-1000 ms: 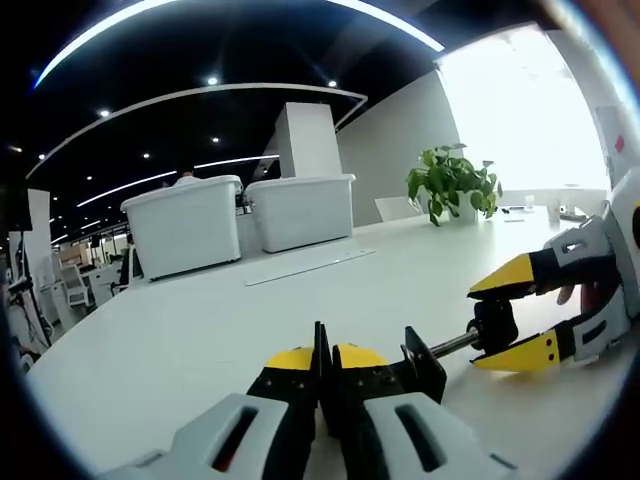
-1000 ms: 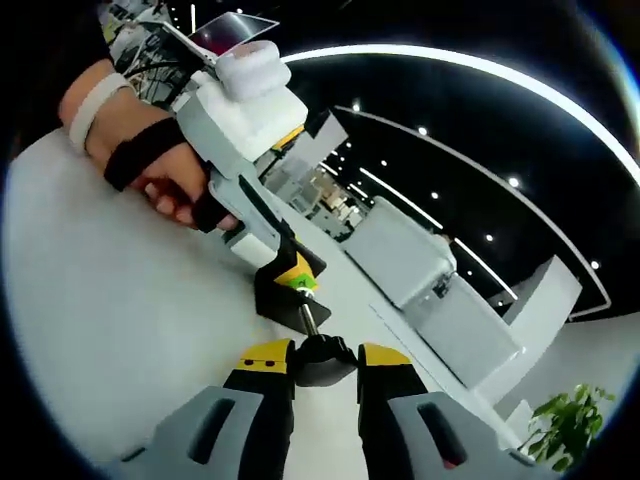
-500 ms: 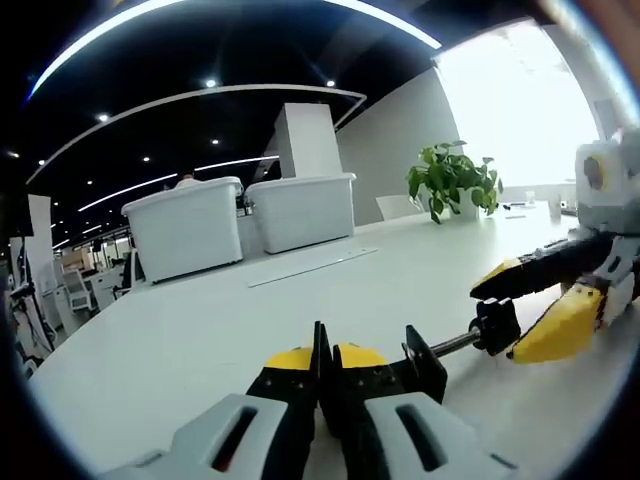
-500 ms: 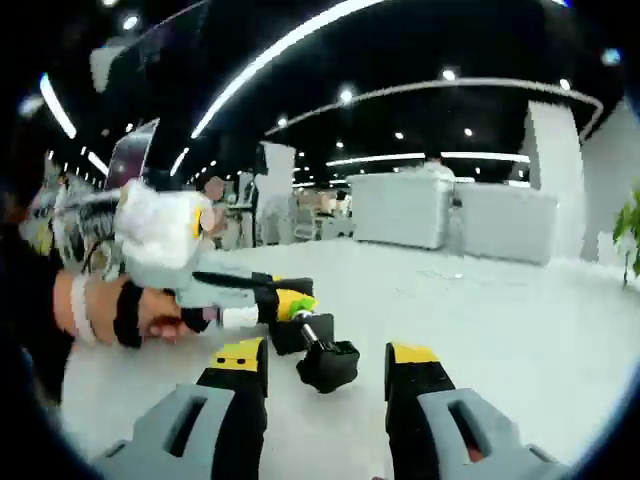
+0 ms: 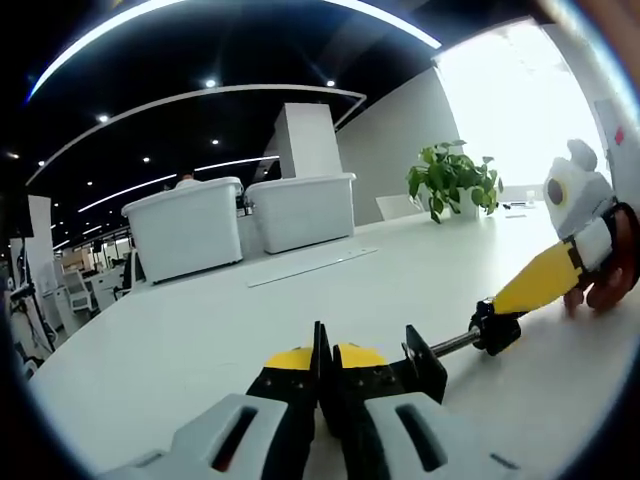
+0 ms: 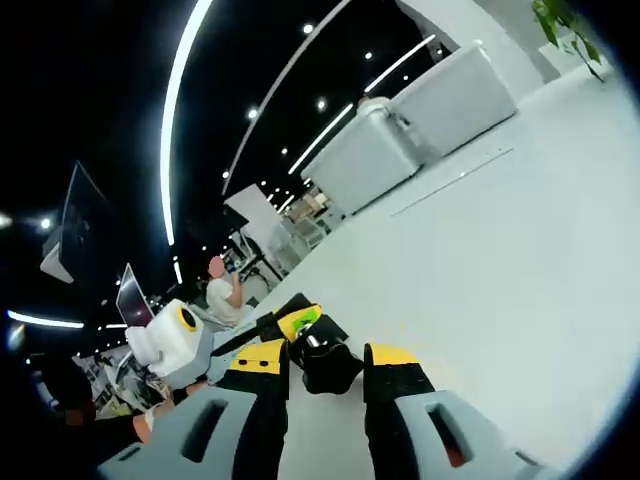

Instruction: Clamp the fixed fixture on the desktop, loosen the retaining clip, secure it to the edge of the desk, and tighten the retaining clip.

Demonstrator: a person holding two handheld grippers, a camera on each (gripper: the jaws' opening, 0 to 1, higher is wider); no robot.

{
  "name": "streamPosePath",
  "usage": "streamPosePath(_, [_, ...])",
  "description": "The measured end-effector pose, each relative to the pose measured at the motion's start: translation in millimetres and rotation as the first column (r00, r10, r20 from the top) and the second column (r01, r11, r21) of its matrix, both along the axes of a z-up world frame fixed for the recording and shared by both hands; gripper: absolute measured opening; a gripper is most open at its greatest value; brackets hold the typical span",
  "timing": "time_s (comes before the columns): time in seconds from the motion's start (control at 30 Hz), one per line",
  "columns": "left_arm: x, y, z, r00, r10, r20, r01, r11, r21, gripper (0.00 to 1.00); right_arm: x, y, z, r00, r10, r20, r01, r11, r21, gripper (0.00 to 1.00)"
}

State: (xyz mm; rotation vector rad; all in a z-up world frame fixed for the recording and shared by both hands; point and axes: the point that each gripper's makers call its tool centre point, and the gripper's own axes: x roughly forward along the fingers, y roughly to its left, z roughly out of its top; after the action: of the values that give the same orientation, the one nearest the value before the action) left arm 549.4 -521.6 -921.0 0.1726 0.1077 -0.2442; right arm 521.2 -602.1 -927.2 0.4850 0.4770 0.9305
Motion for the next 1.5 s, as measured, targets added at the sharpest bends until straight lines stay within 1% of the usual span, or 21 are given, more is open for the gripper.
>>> streamPosePath(0.17, [-2.2,-0.9,-0.1,1.0,0.001,0.001,-0.001,1.0,0.001,0.06,-4.3,0.1,-0.6,0.997,-0.006,-0.072,0.008,0.999,0.037,0.24])
streamPosePath(0.3, [-3.0,-1.0,-0.2,1.0,0.003,0.001,-0.003,1.0,-0.001,0.06,-12.1,0.5,-1.1,0.997,-0.01,-0.077,0.013,0.999,0.04,0.23])
streamPosePath(0.4, [-3.7,-1.4,-0.3,1.0,0.002,0.0,-0.002,1.0,-0.006,0.06,-17.6,0.5,3.9,0.998,-0.003,0.06,0.004,1.0,-0.022,0.21])
streamPosePath(0.43, [-3.9,-1.7,-0.1,1.0,0.001,0.001,-0.001,1.0,-0.009,0.06,-20.4,1.5,10.2,0.987,0.005,0.164,0.005,0.998,-0.061,0.18])
streamPosePath(0.5, [-4.1,-1.4,-0.4,1.0,0.004,-0.001,-0.004,1.0,-0.01,0.06,-25.1,3.3,14.8,0.957,0.021,0.29,0.018,0.991,-0.133,0.17])
streamPosePath(0.57, [-3.7,-0.2,-0.8,1.0,0.01,-0.003,-0.01,1.0,-0.013,0.06,-34.4,7.0,18.1,0.896,0.066,0.439,0.031,0.977,-0.21,0.17])
streamPosePath(0.6, [-3.5,0.2,-0.9,1.0,0.013,-0.003,-0.013,1.0,-0.013,0.06,-21.4,2.9,17.3,0.866,0.086,0.492,0.042,0.969,-0.242,0.17])
streamPosePath(0.67, [-3.6,1.0,-1.0,1.0,0.017,-0.004,-0.017,1.0,-0.016,0.06,-26.6,4.6,17.7,0.812,0.119,0.571,0.07,0.952,-0.297,0.17])
streamPosePath(0.73, [-3.9,0.9,-0.8,1.0,0.018,-0.003,-0.018,1.0,-0.016,0.06,-16.8,3.6,17.8,0.745,0.173,0.644,0.091,0.931,-0.355,0.17])
streamPosePath(0.77, [-4.5,1.4,-0.7,1.0,0.02,-0.003,-0.02,1.0,-0.016,0.06,-17.9,4.0,17.7,0.726,0.185,0.662,0.101,0.924,-0.369,0.16])
streamPosePath(0.8, [-4.7,1.4,-0.7,1.0,0.02,-0.002,-0.02,1.0,-0.016,0.06,-19.2,4.7,17.8,0.693,0.206,0.691,0.123,0.91,-0.395,0.16])
streamPosePath(0.9, [-4.6,1.6,-1.1,1.0,0.023,-0.004,-0.023,1.0,-0.018,0.06,-14.1,8.9,18.8,0.577,0.287,0.765,0.194,0.861,-0.47,0.16])
streamPosePath(0.93, [-4.7,1.8,-1.1,1.0,0.024,-0.004,-0.024,1.0,-0.019,0.06,-14.4,9.5,18.6,0.546,0.308,0.779,0.214,0.848,-0.485,0.16])
streamPosePath(1.03, [-1.7,5.6,-1.9,1.0,0.028,-0.004,-0.028,0.999,-0.02,0.06,-12.4,11.0,17.3,0.433,0.384,0.816,0.303,0.79,-0.533,0.17])
streamPosePath(1.13, [-1.8,5.8,-2.1,1.0,0.031,-0.005,-0.031,0.999,-0.019,0.06,-8.3,13.5,13.4,0.31,0.477,0.822,0.407,0.716,-0.568,0.17])
streamPosePath(1.17, [-1.9,5.9,-2.0,1.0,0.031,-0.005,-0.031,0.999,-0.018,0.06,-6.4,14.4,11.0,0.287,0.499,0.818,0.43,0.696,-0.575,0.17])
streamPosePath(1.3, [1.6,7.0,-2.7,0.999,0.031,-0.005,-0.031,0.999,-0.015,0.06,-5.3,14.6,12.8,0.308,0.478,0.823,0.419,0.708,-0.568,0.18])
streamPosePath(1.37, [3.1,8.0,-2.6,0.999,0.033,-0.004,-0.033,0.999,-0.012,0.06,-6.2,13.7,13.1,0.309,0.483,0.819,0.399,0.716,-0.573,0.18])
streamPosePath(1.4, [3.8,8.3,-2.6,0.999,0.033,-0.003,-0.033,0.999,-0.008,0.06,-7.1,14.0,11.8,0.357,0.472,0.806,0.343,0.737,-0.583,0.2])
streamPosePath(1.43, [5.1,8.9,-2.6,0.999,0.034,-0.003,-0.034,0.999,-0.007,0.06,-4.8,15.2,11.4,0.433,0.425,0.795,0.27,0.78,-0.564,0.22])
streamPosePath(1.5, [8.8,9.8,-2.3,0.999,0.034,-0.003,-0.034,0.999,-0.005,0.06,-8.4,11.5,16.4,0.624,0.289,0.726,0.146,0.87,-0.472,0.29])
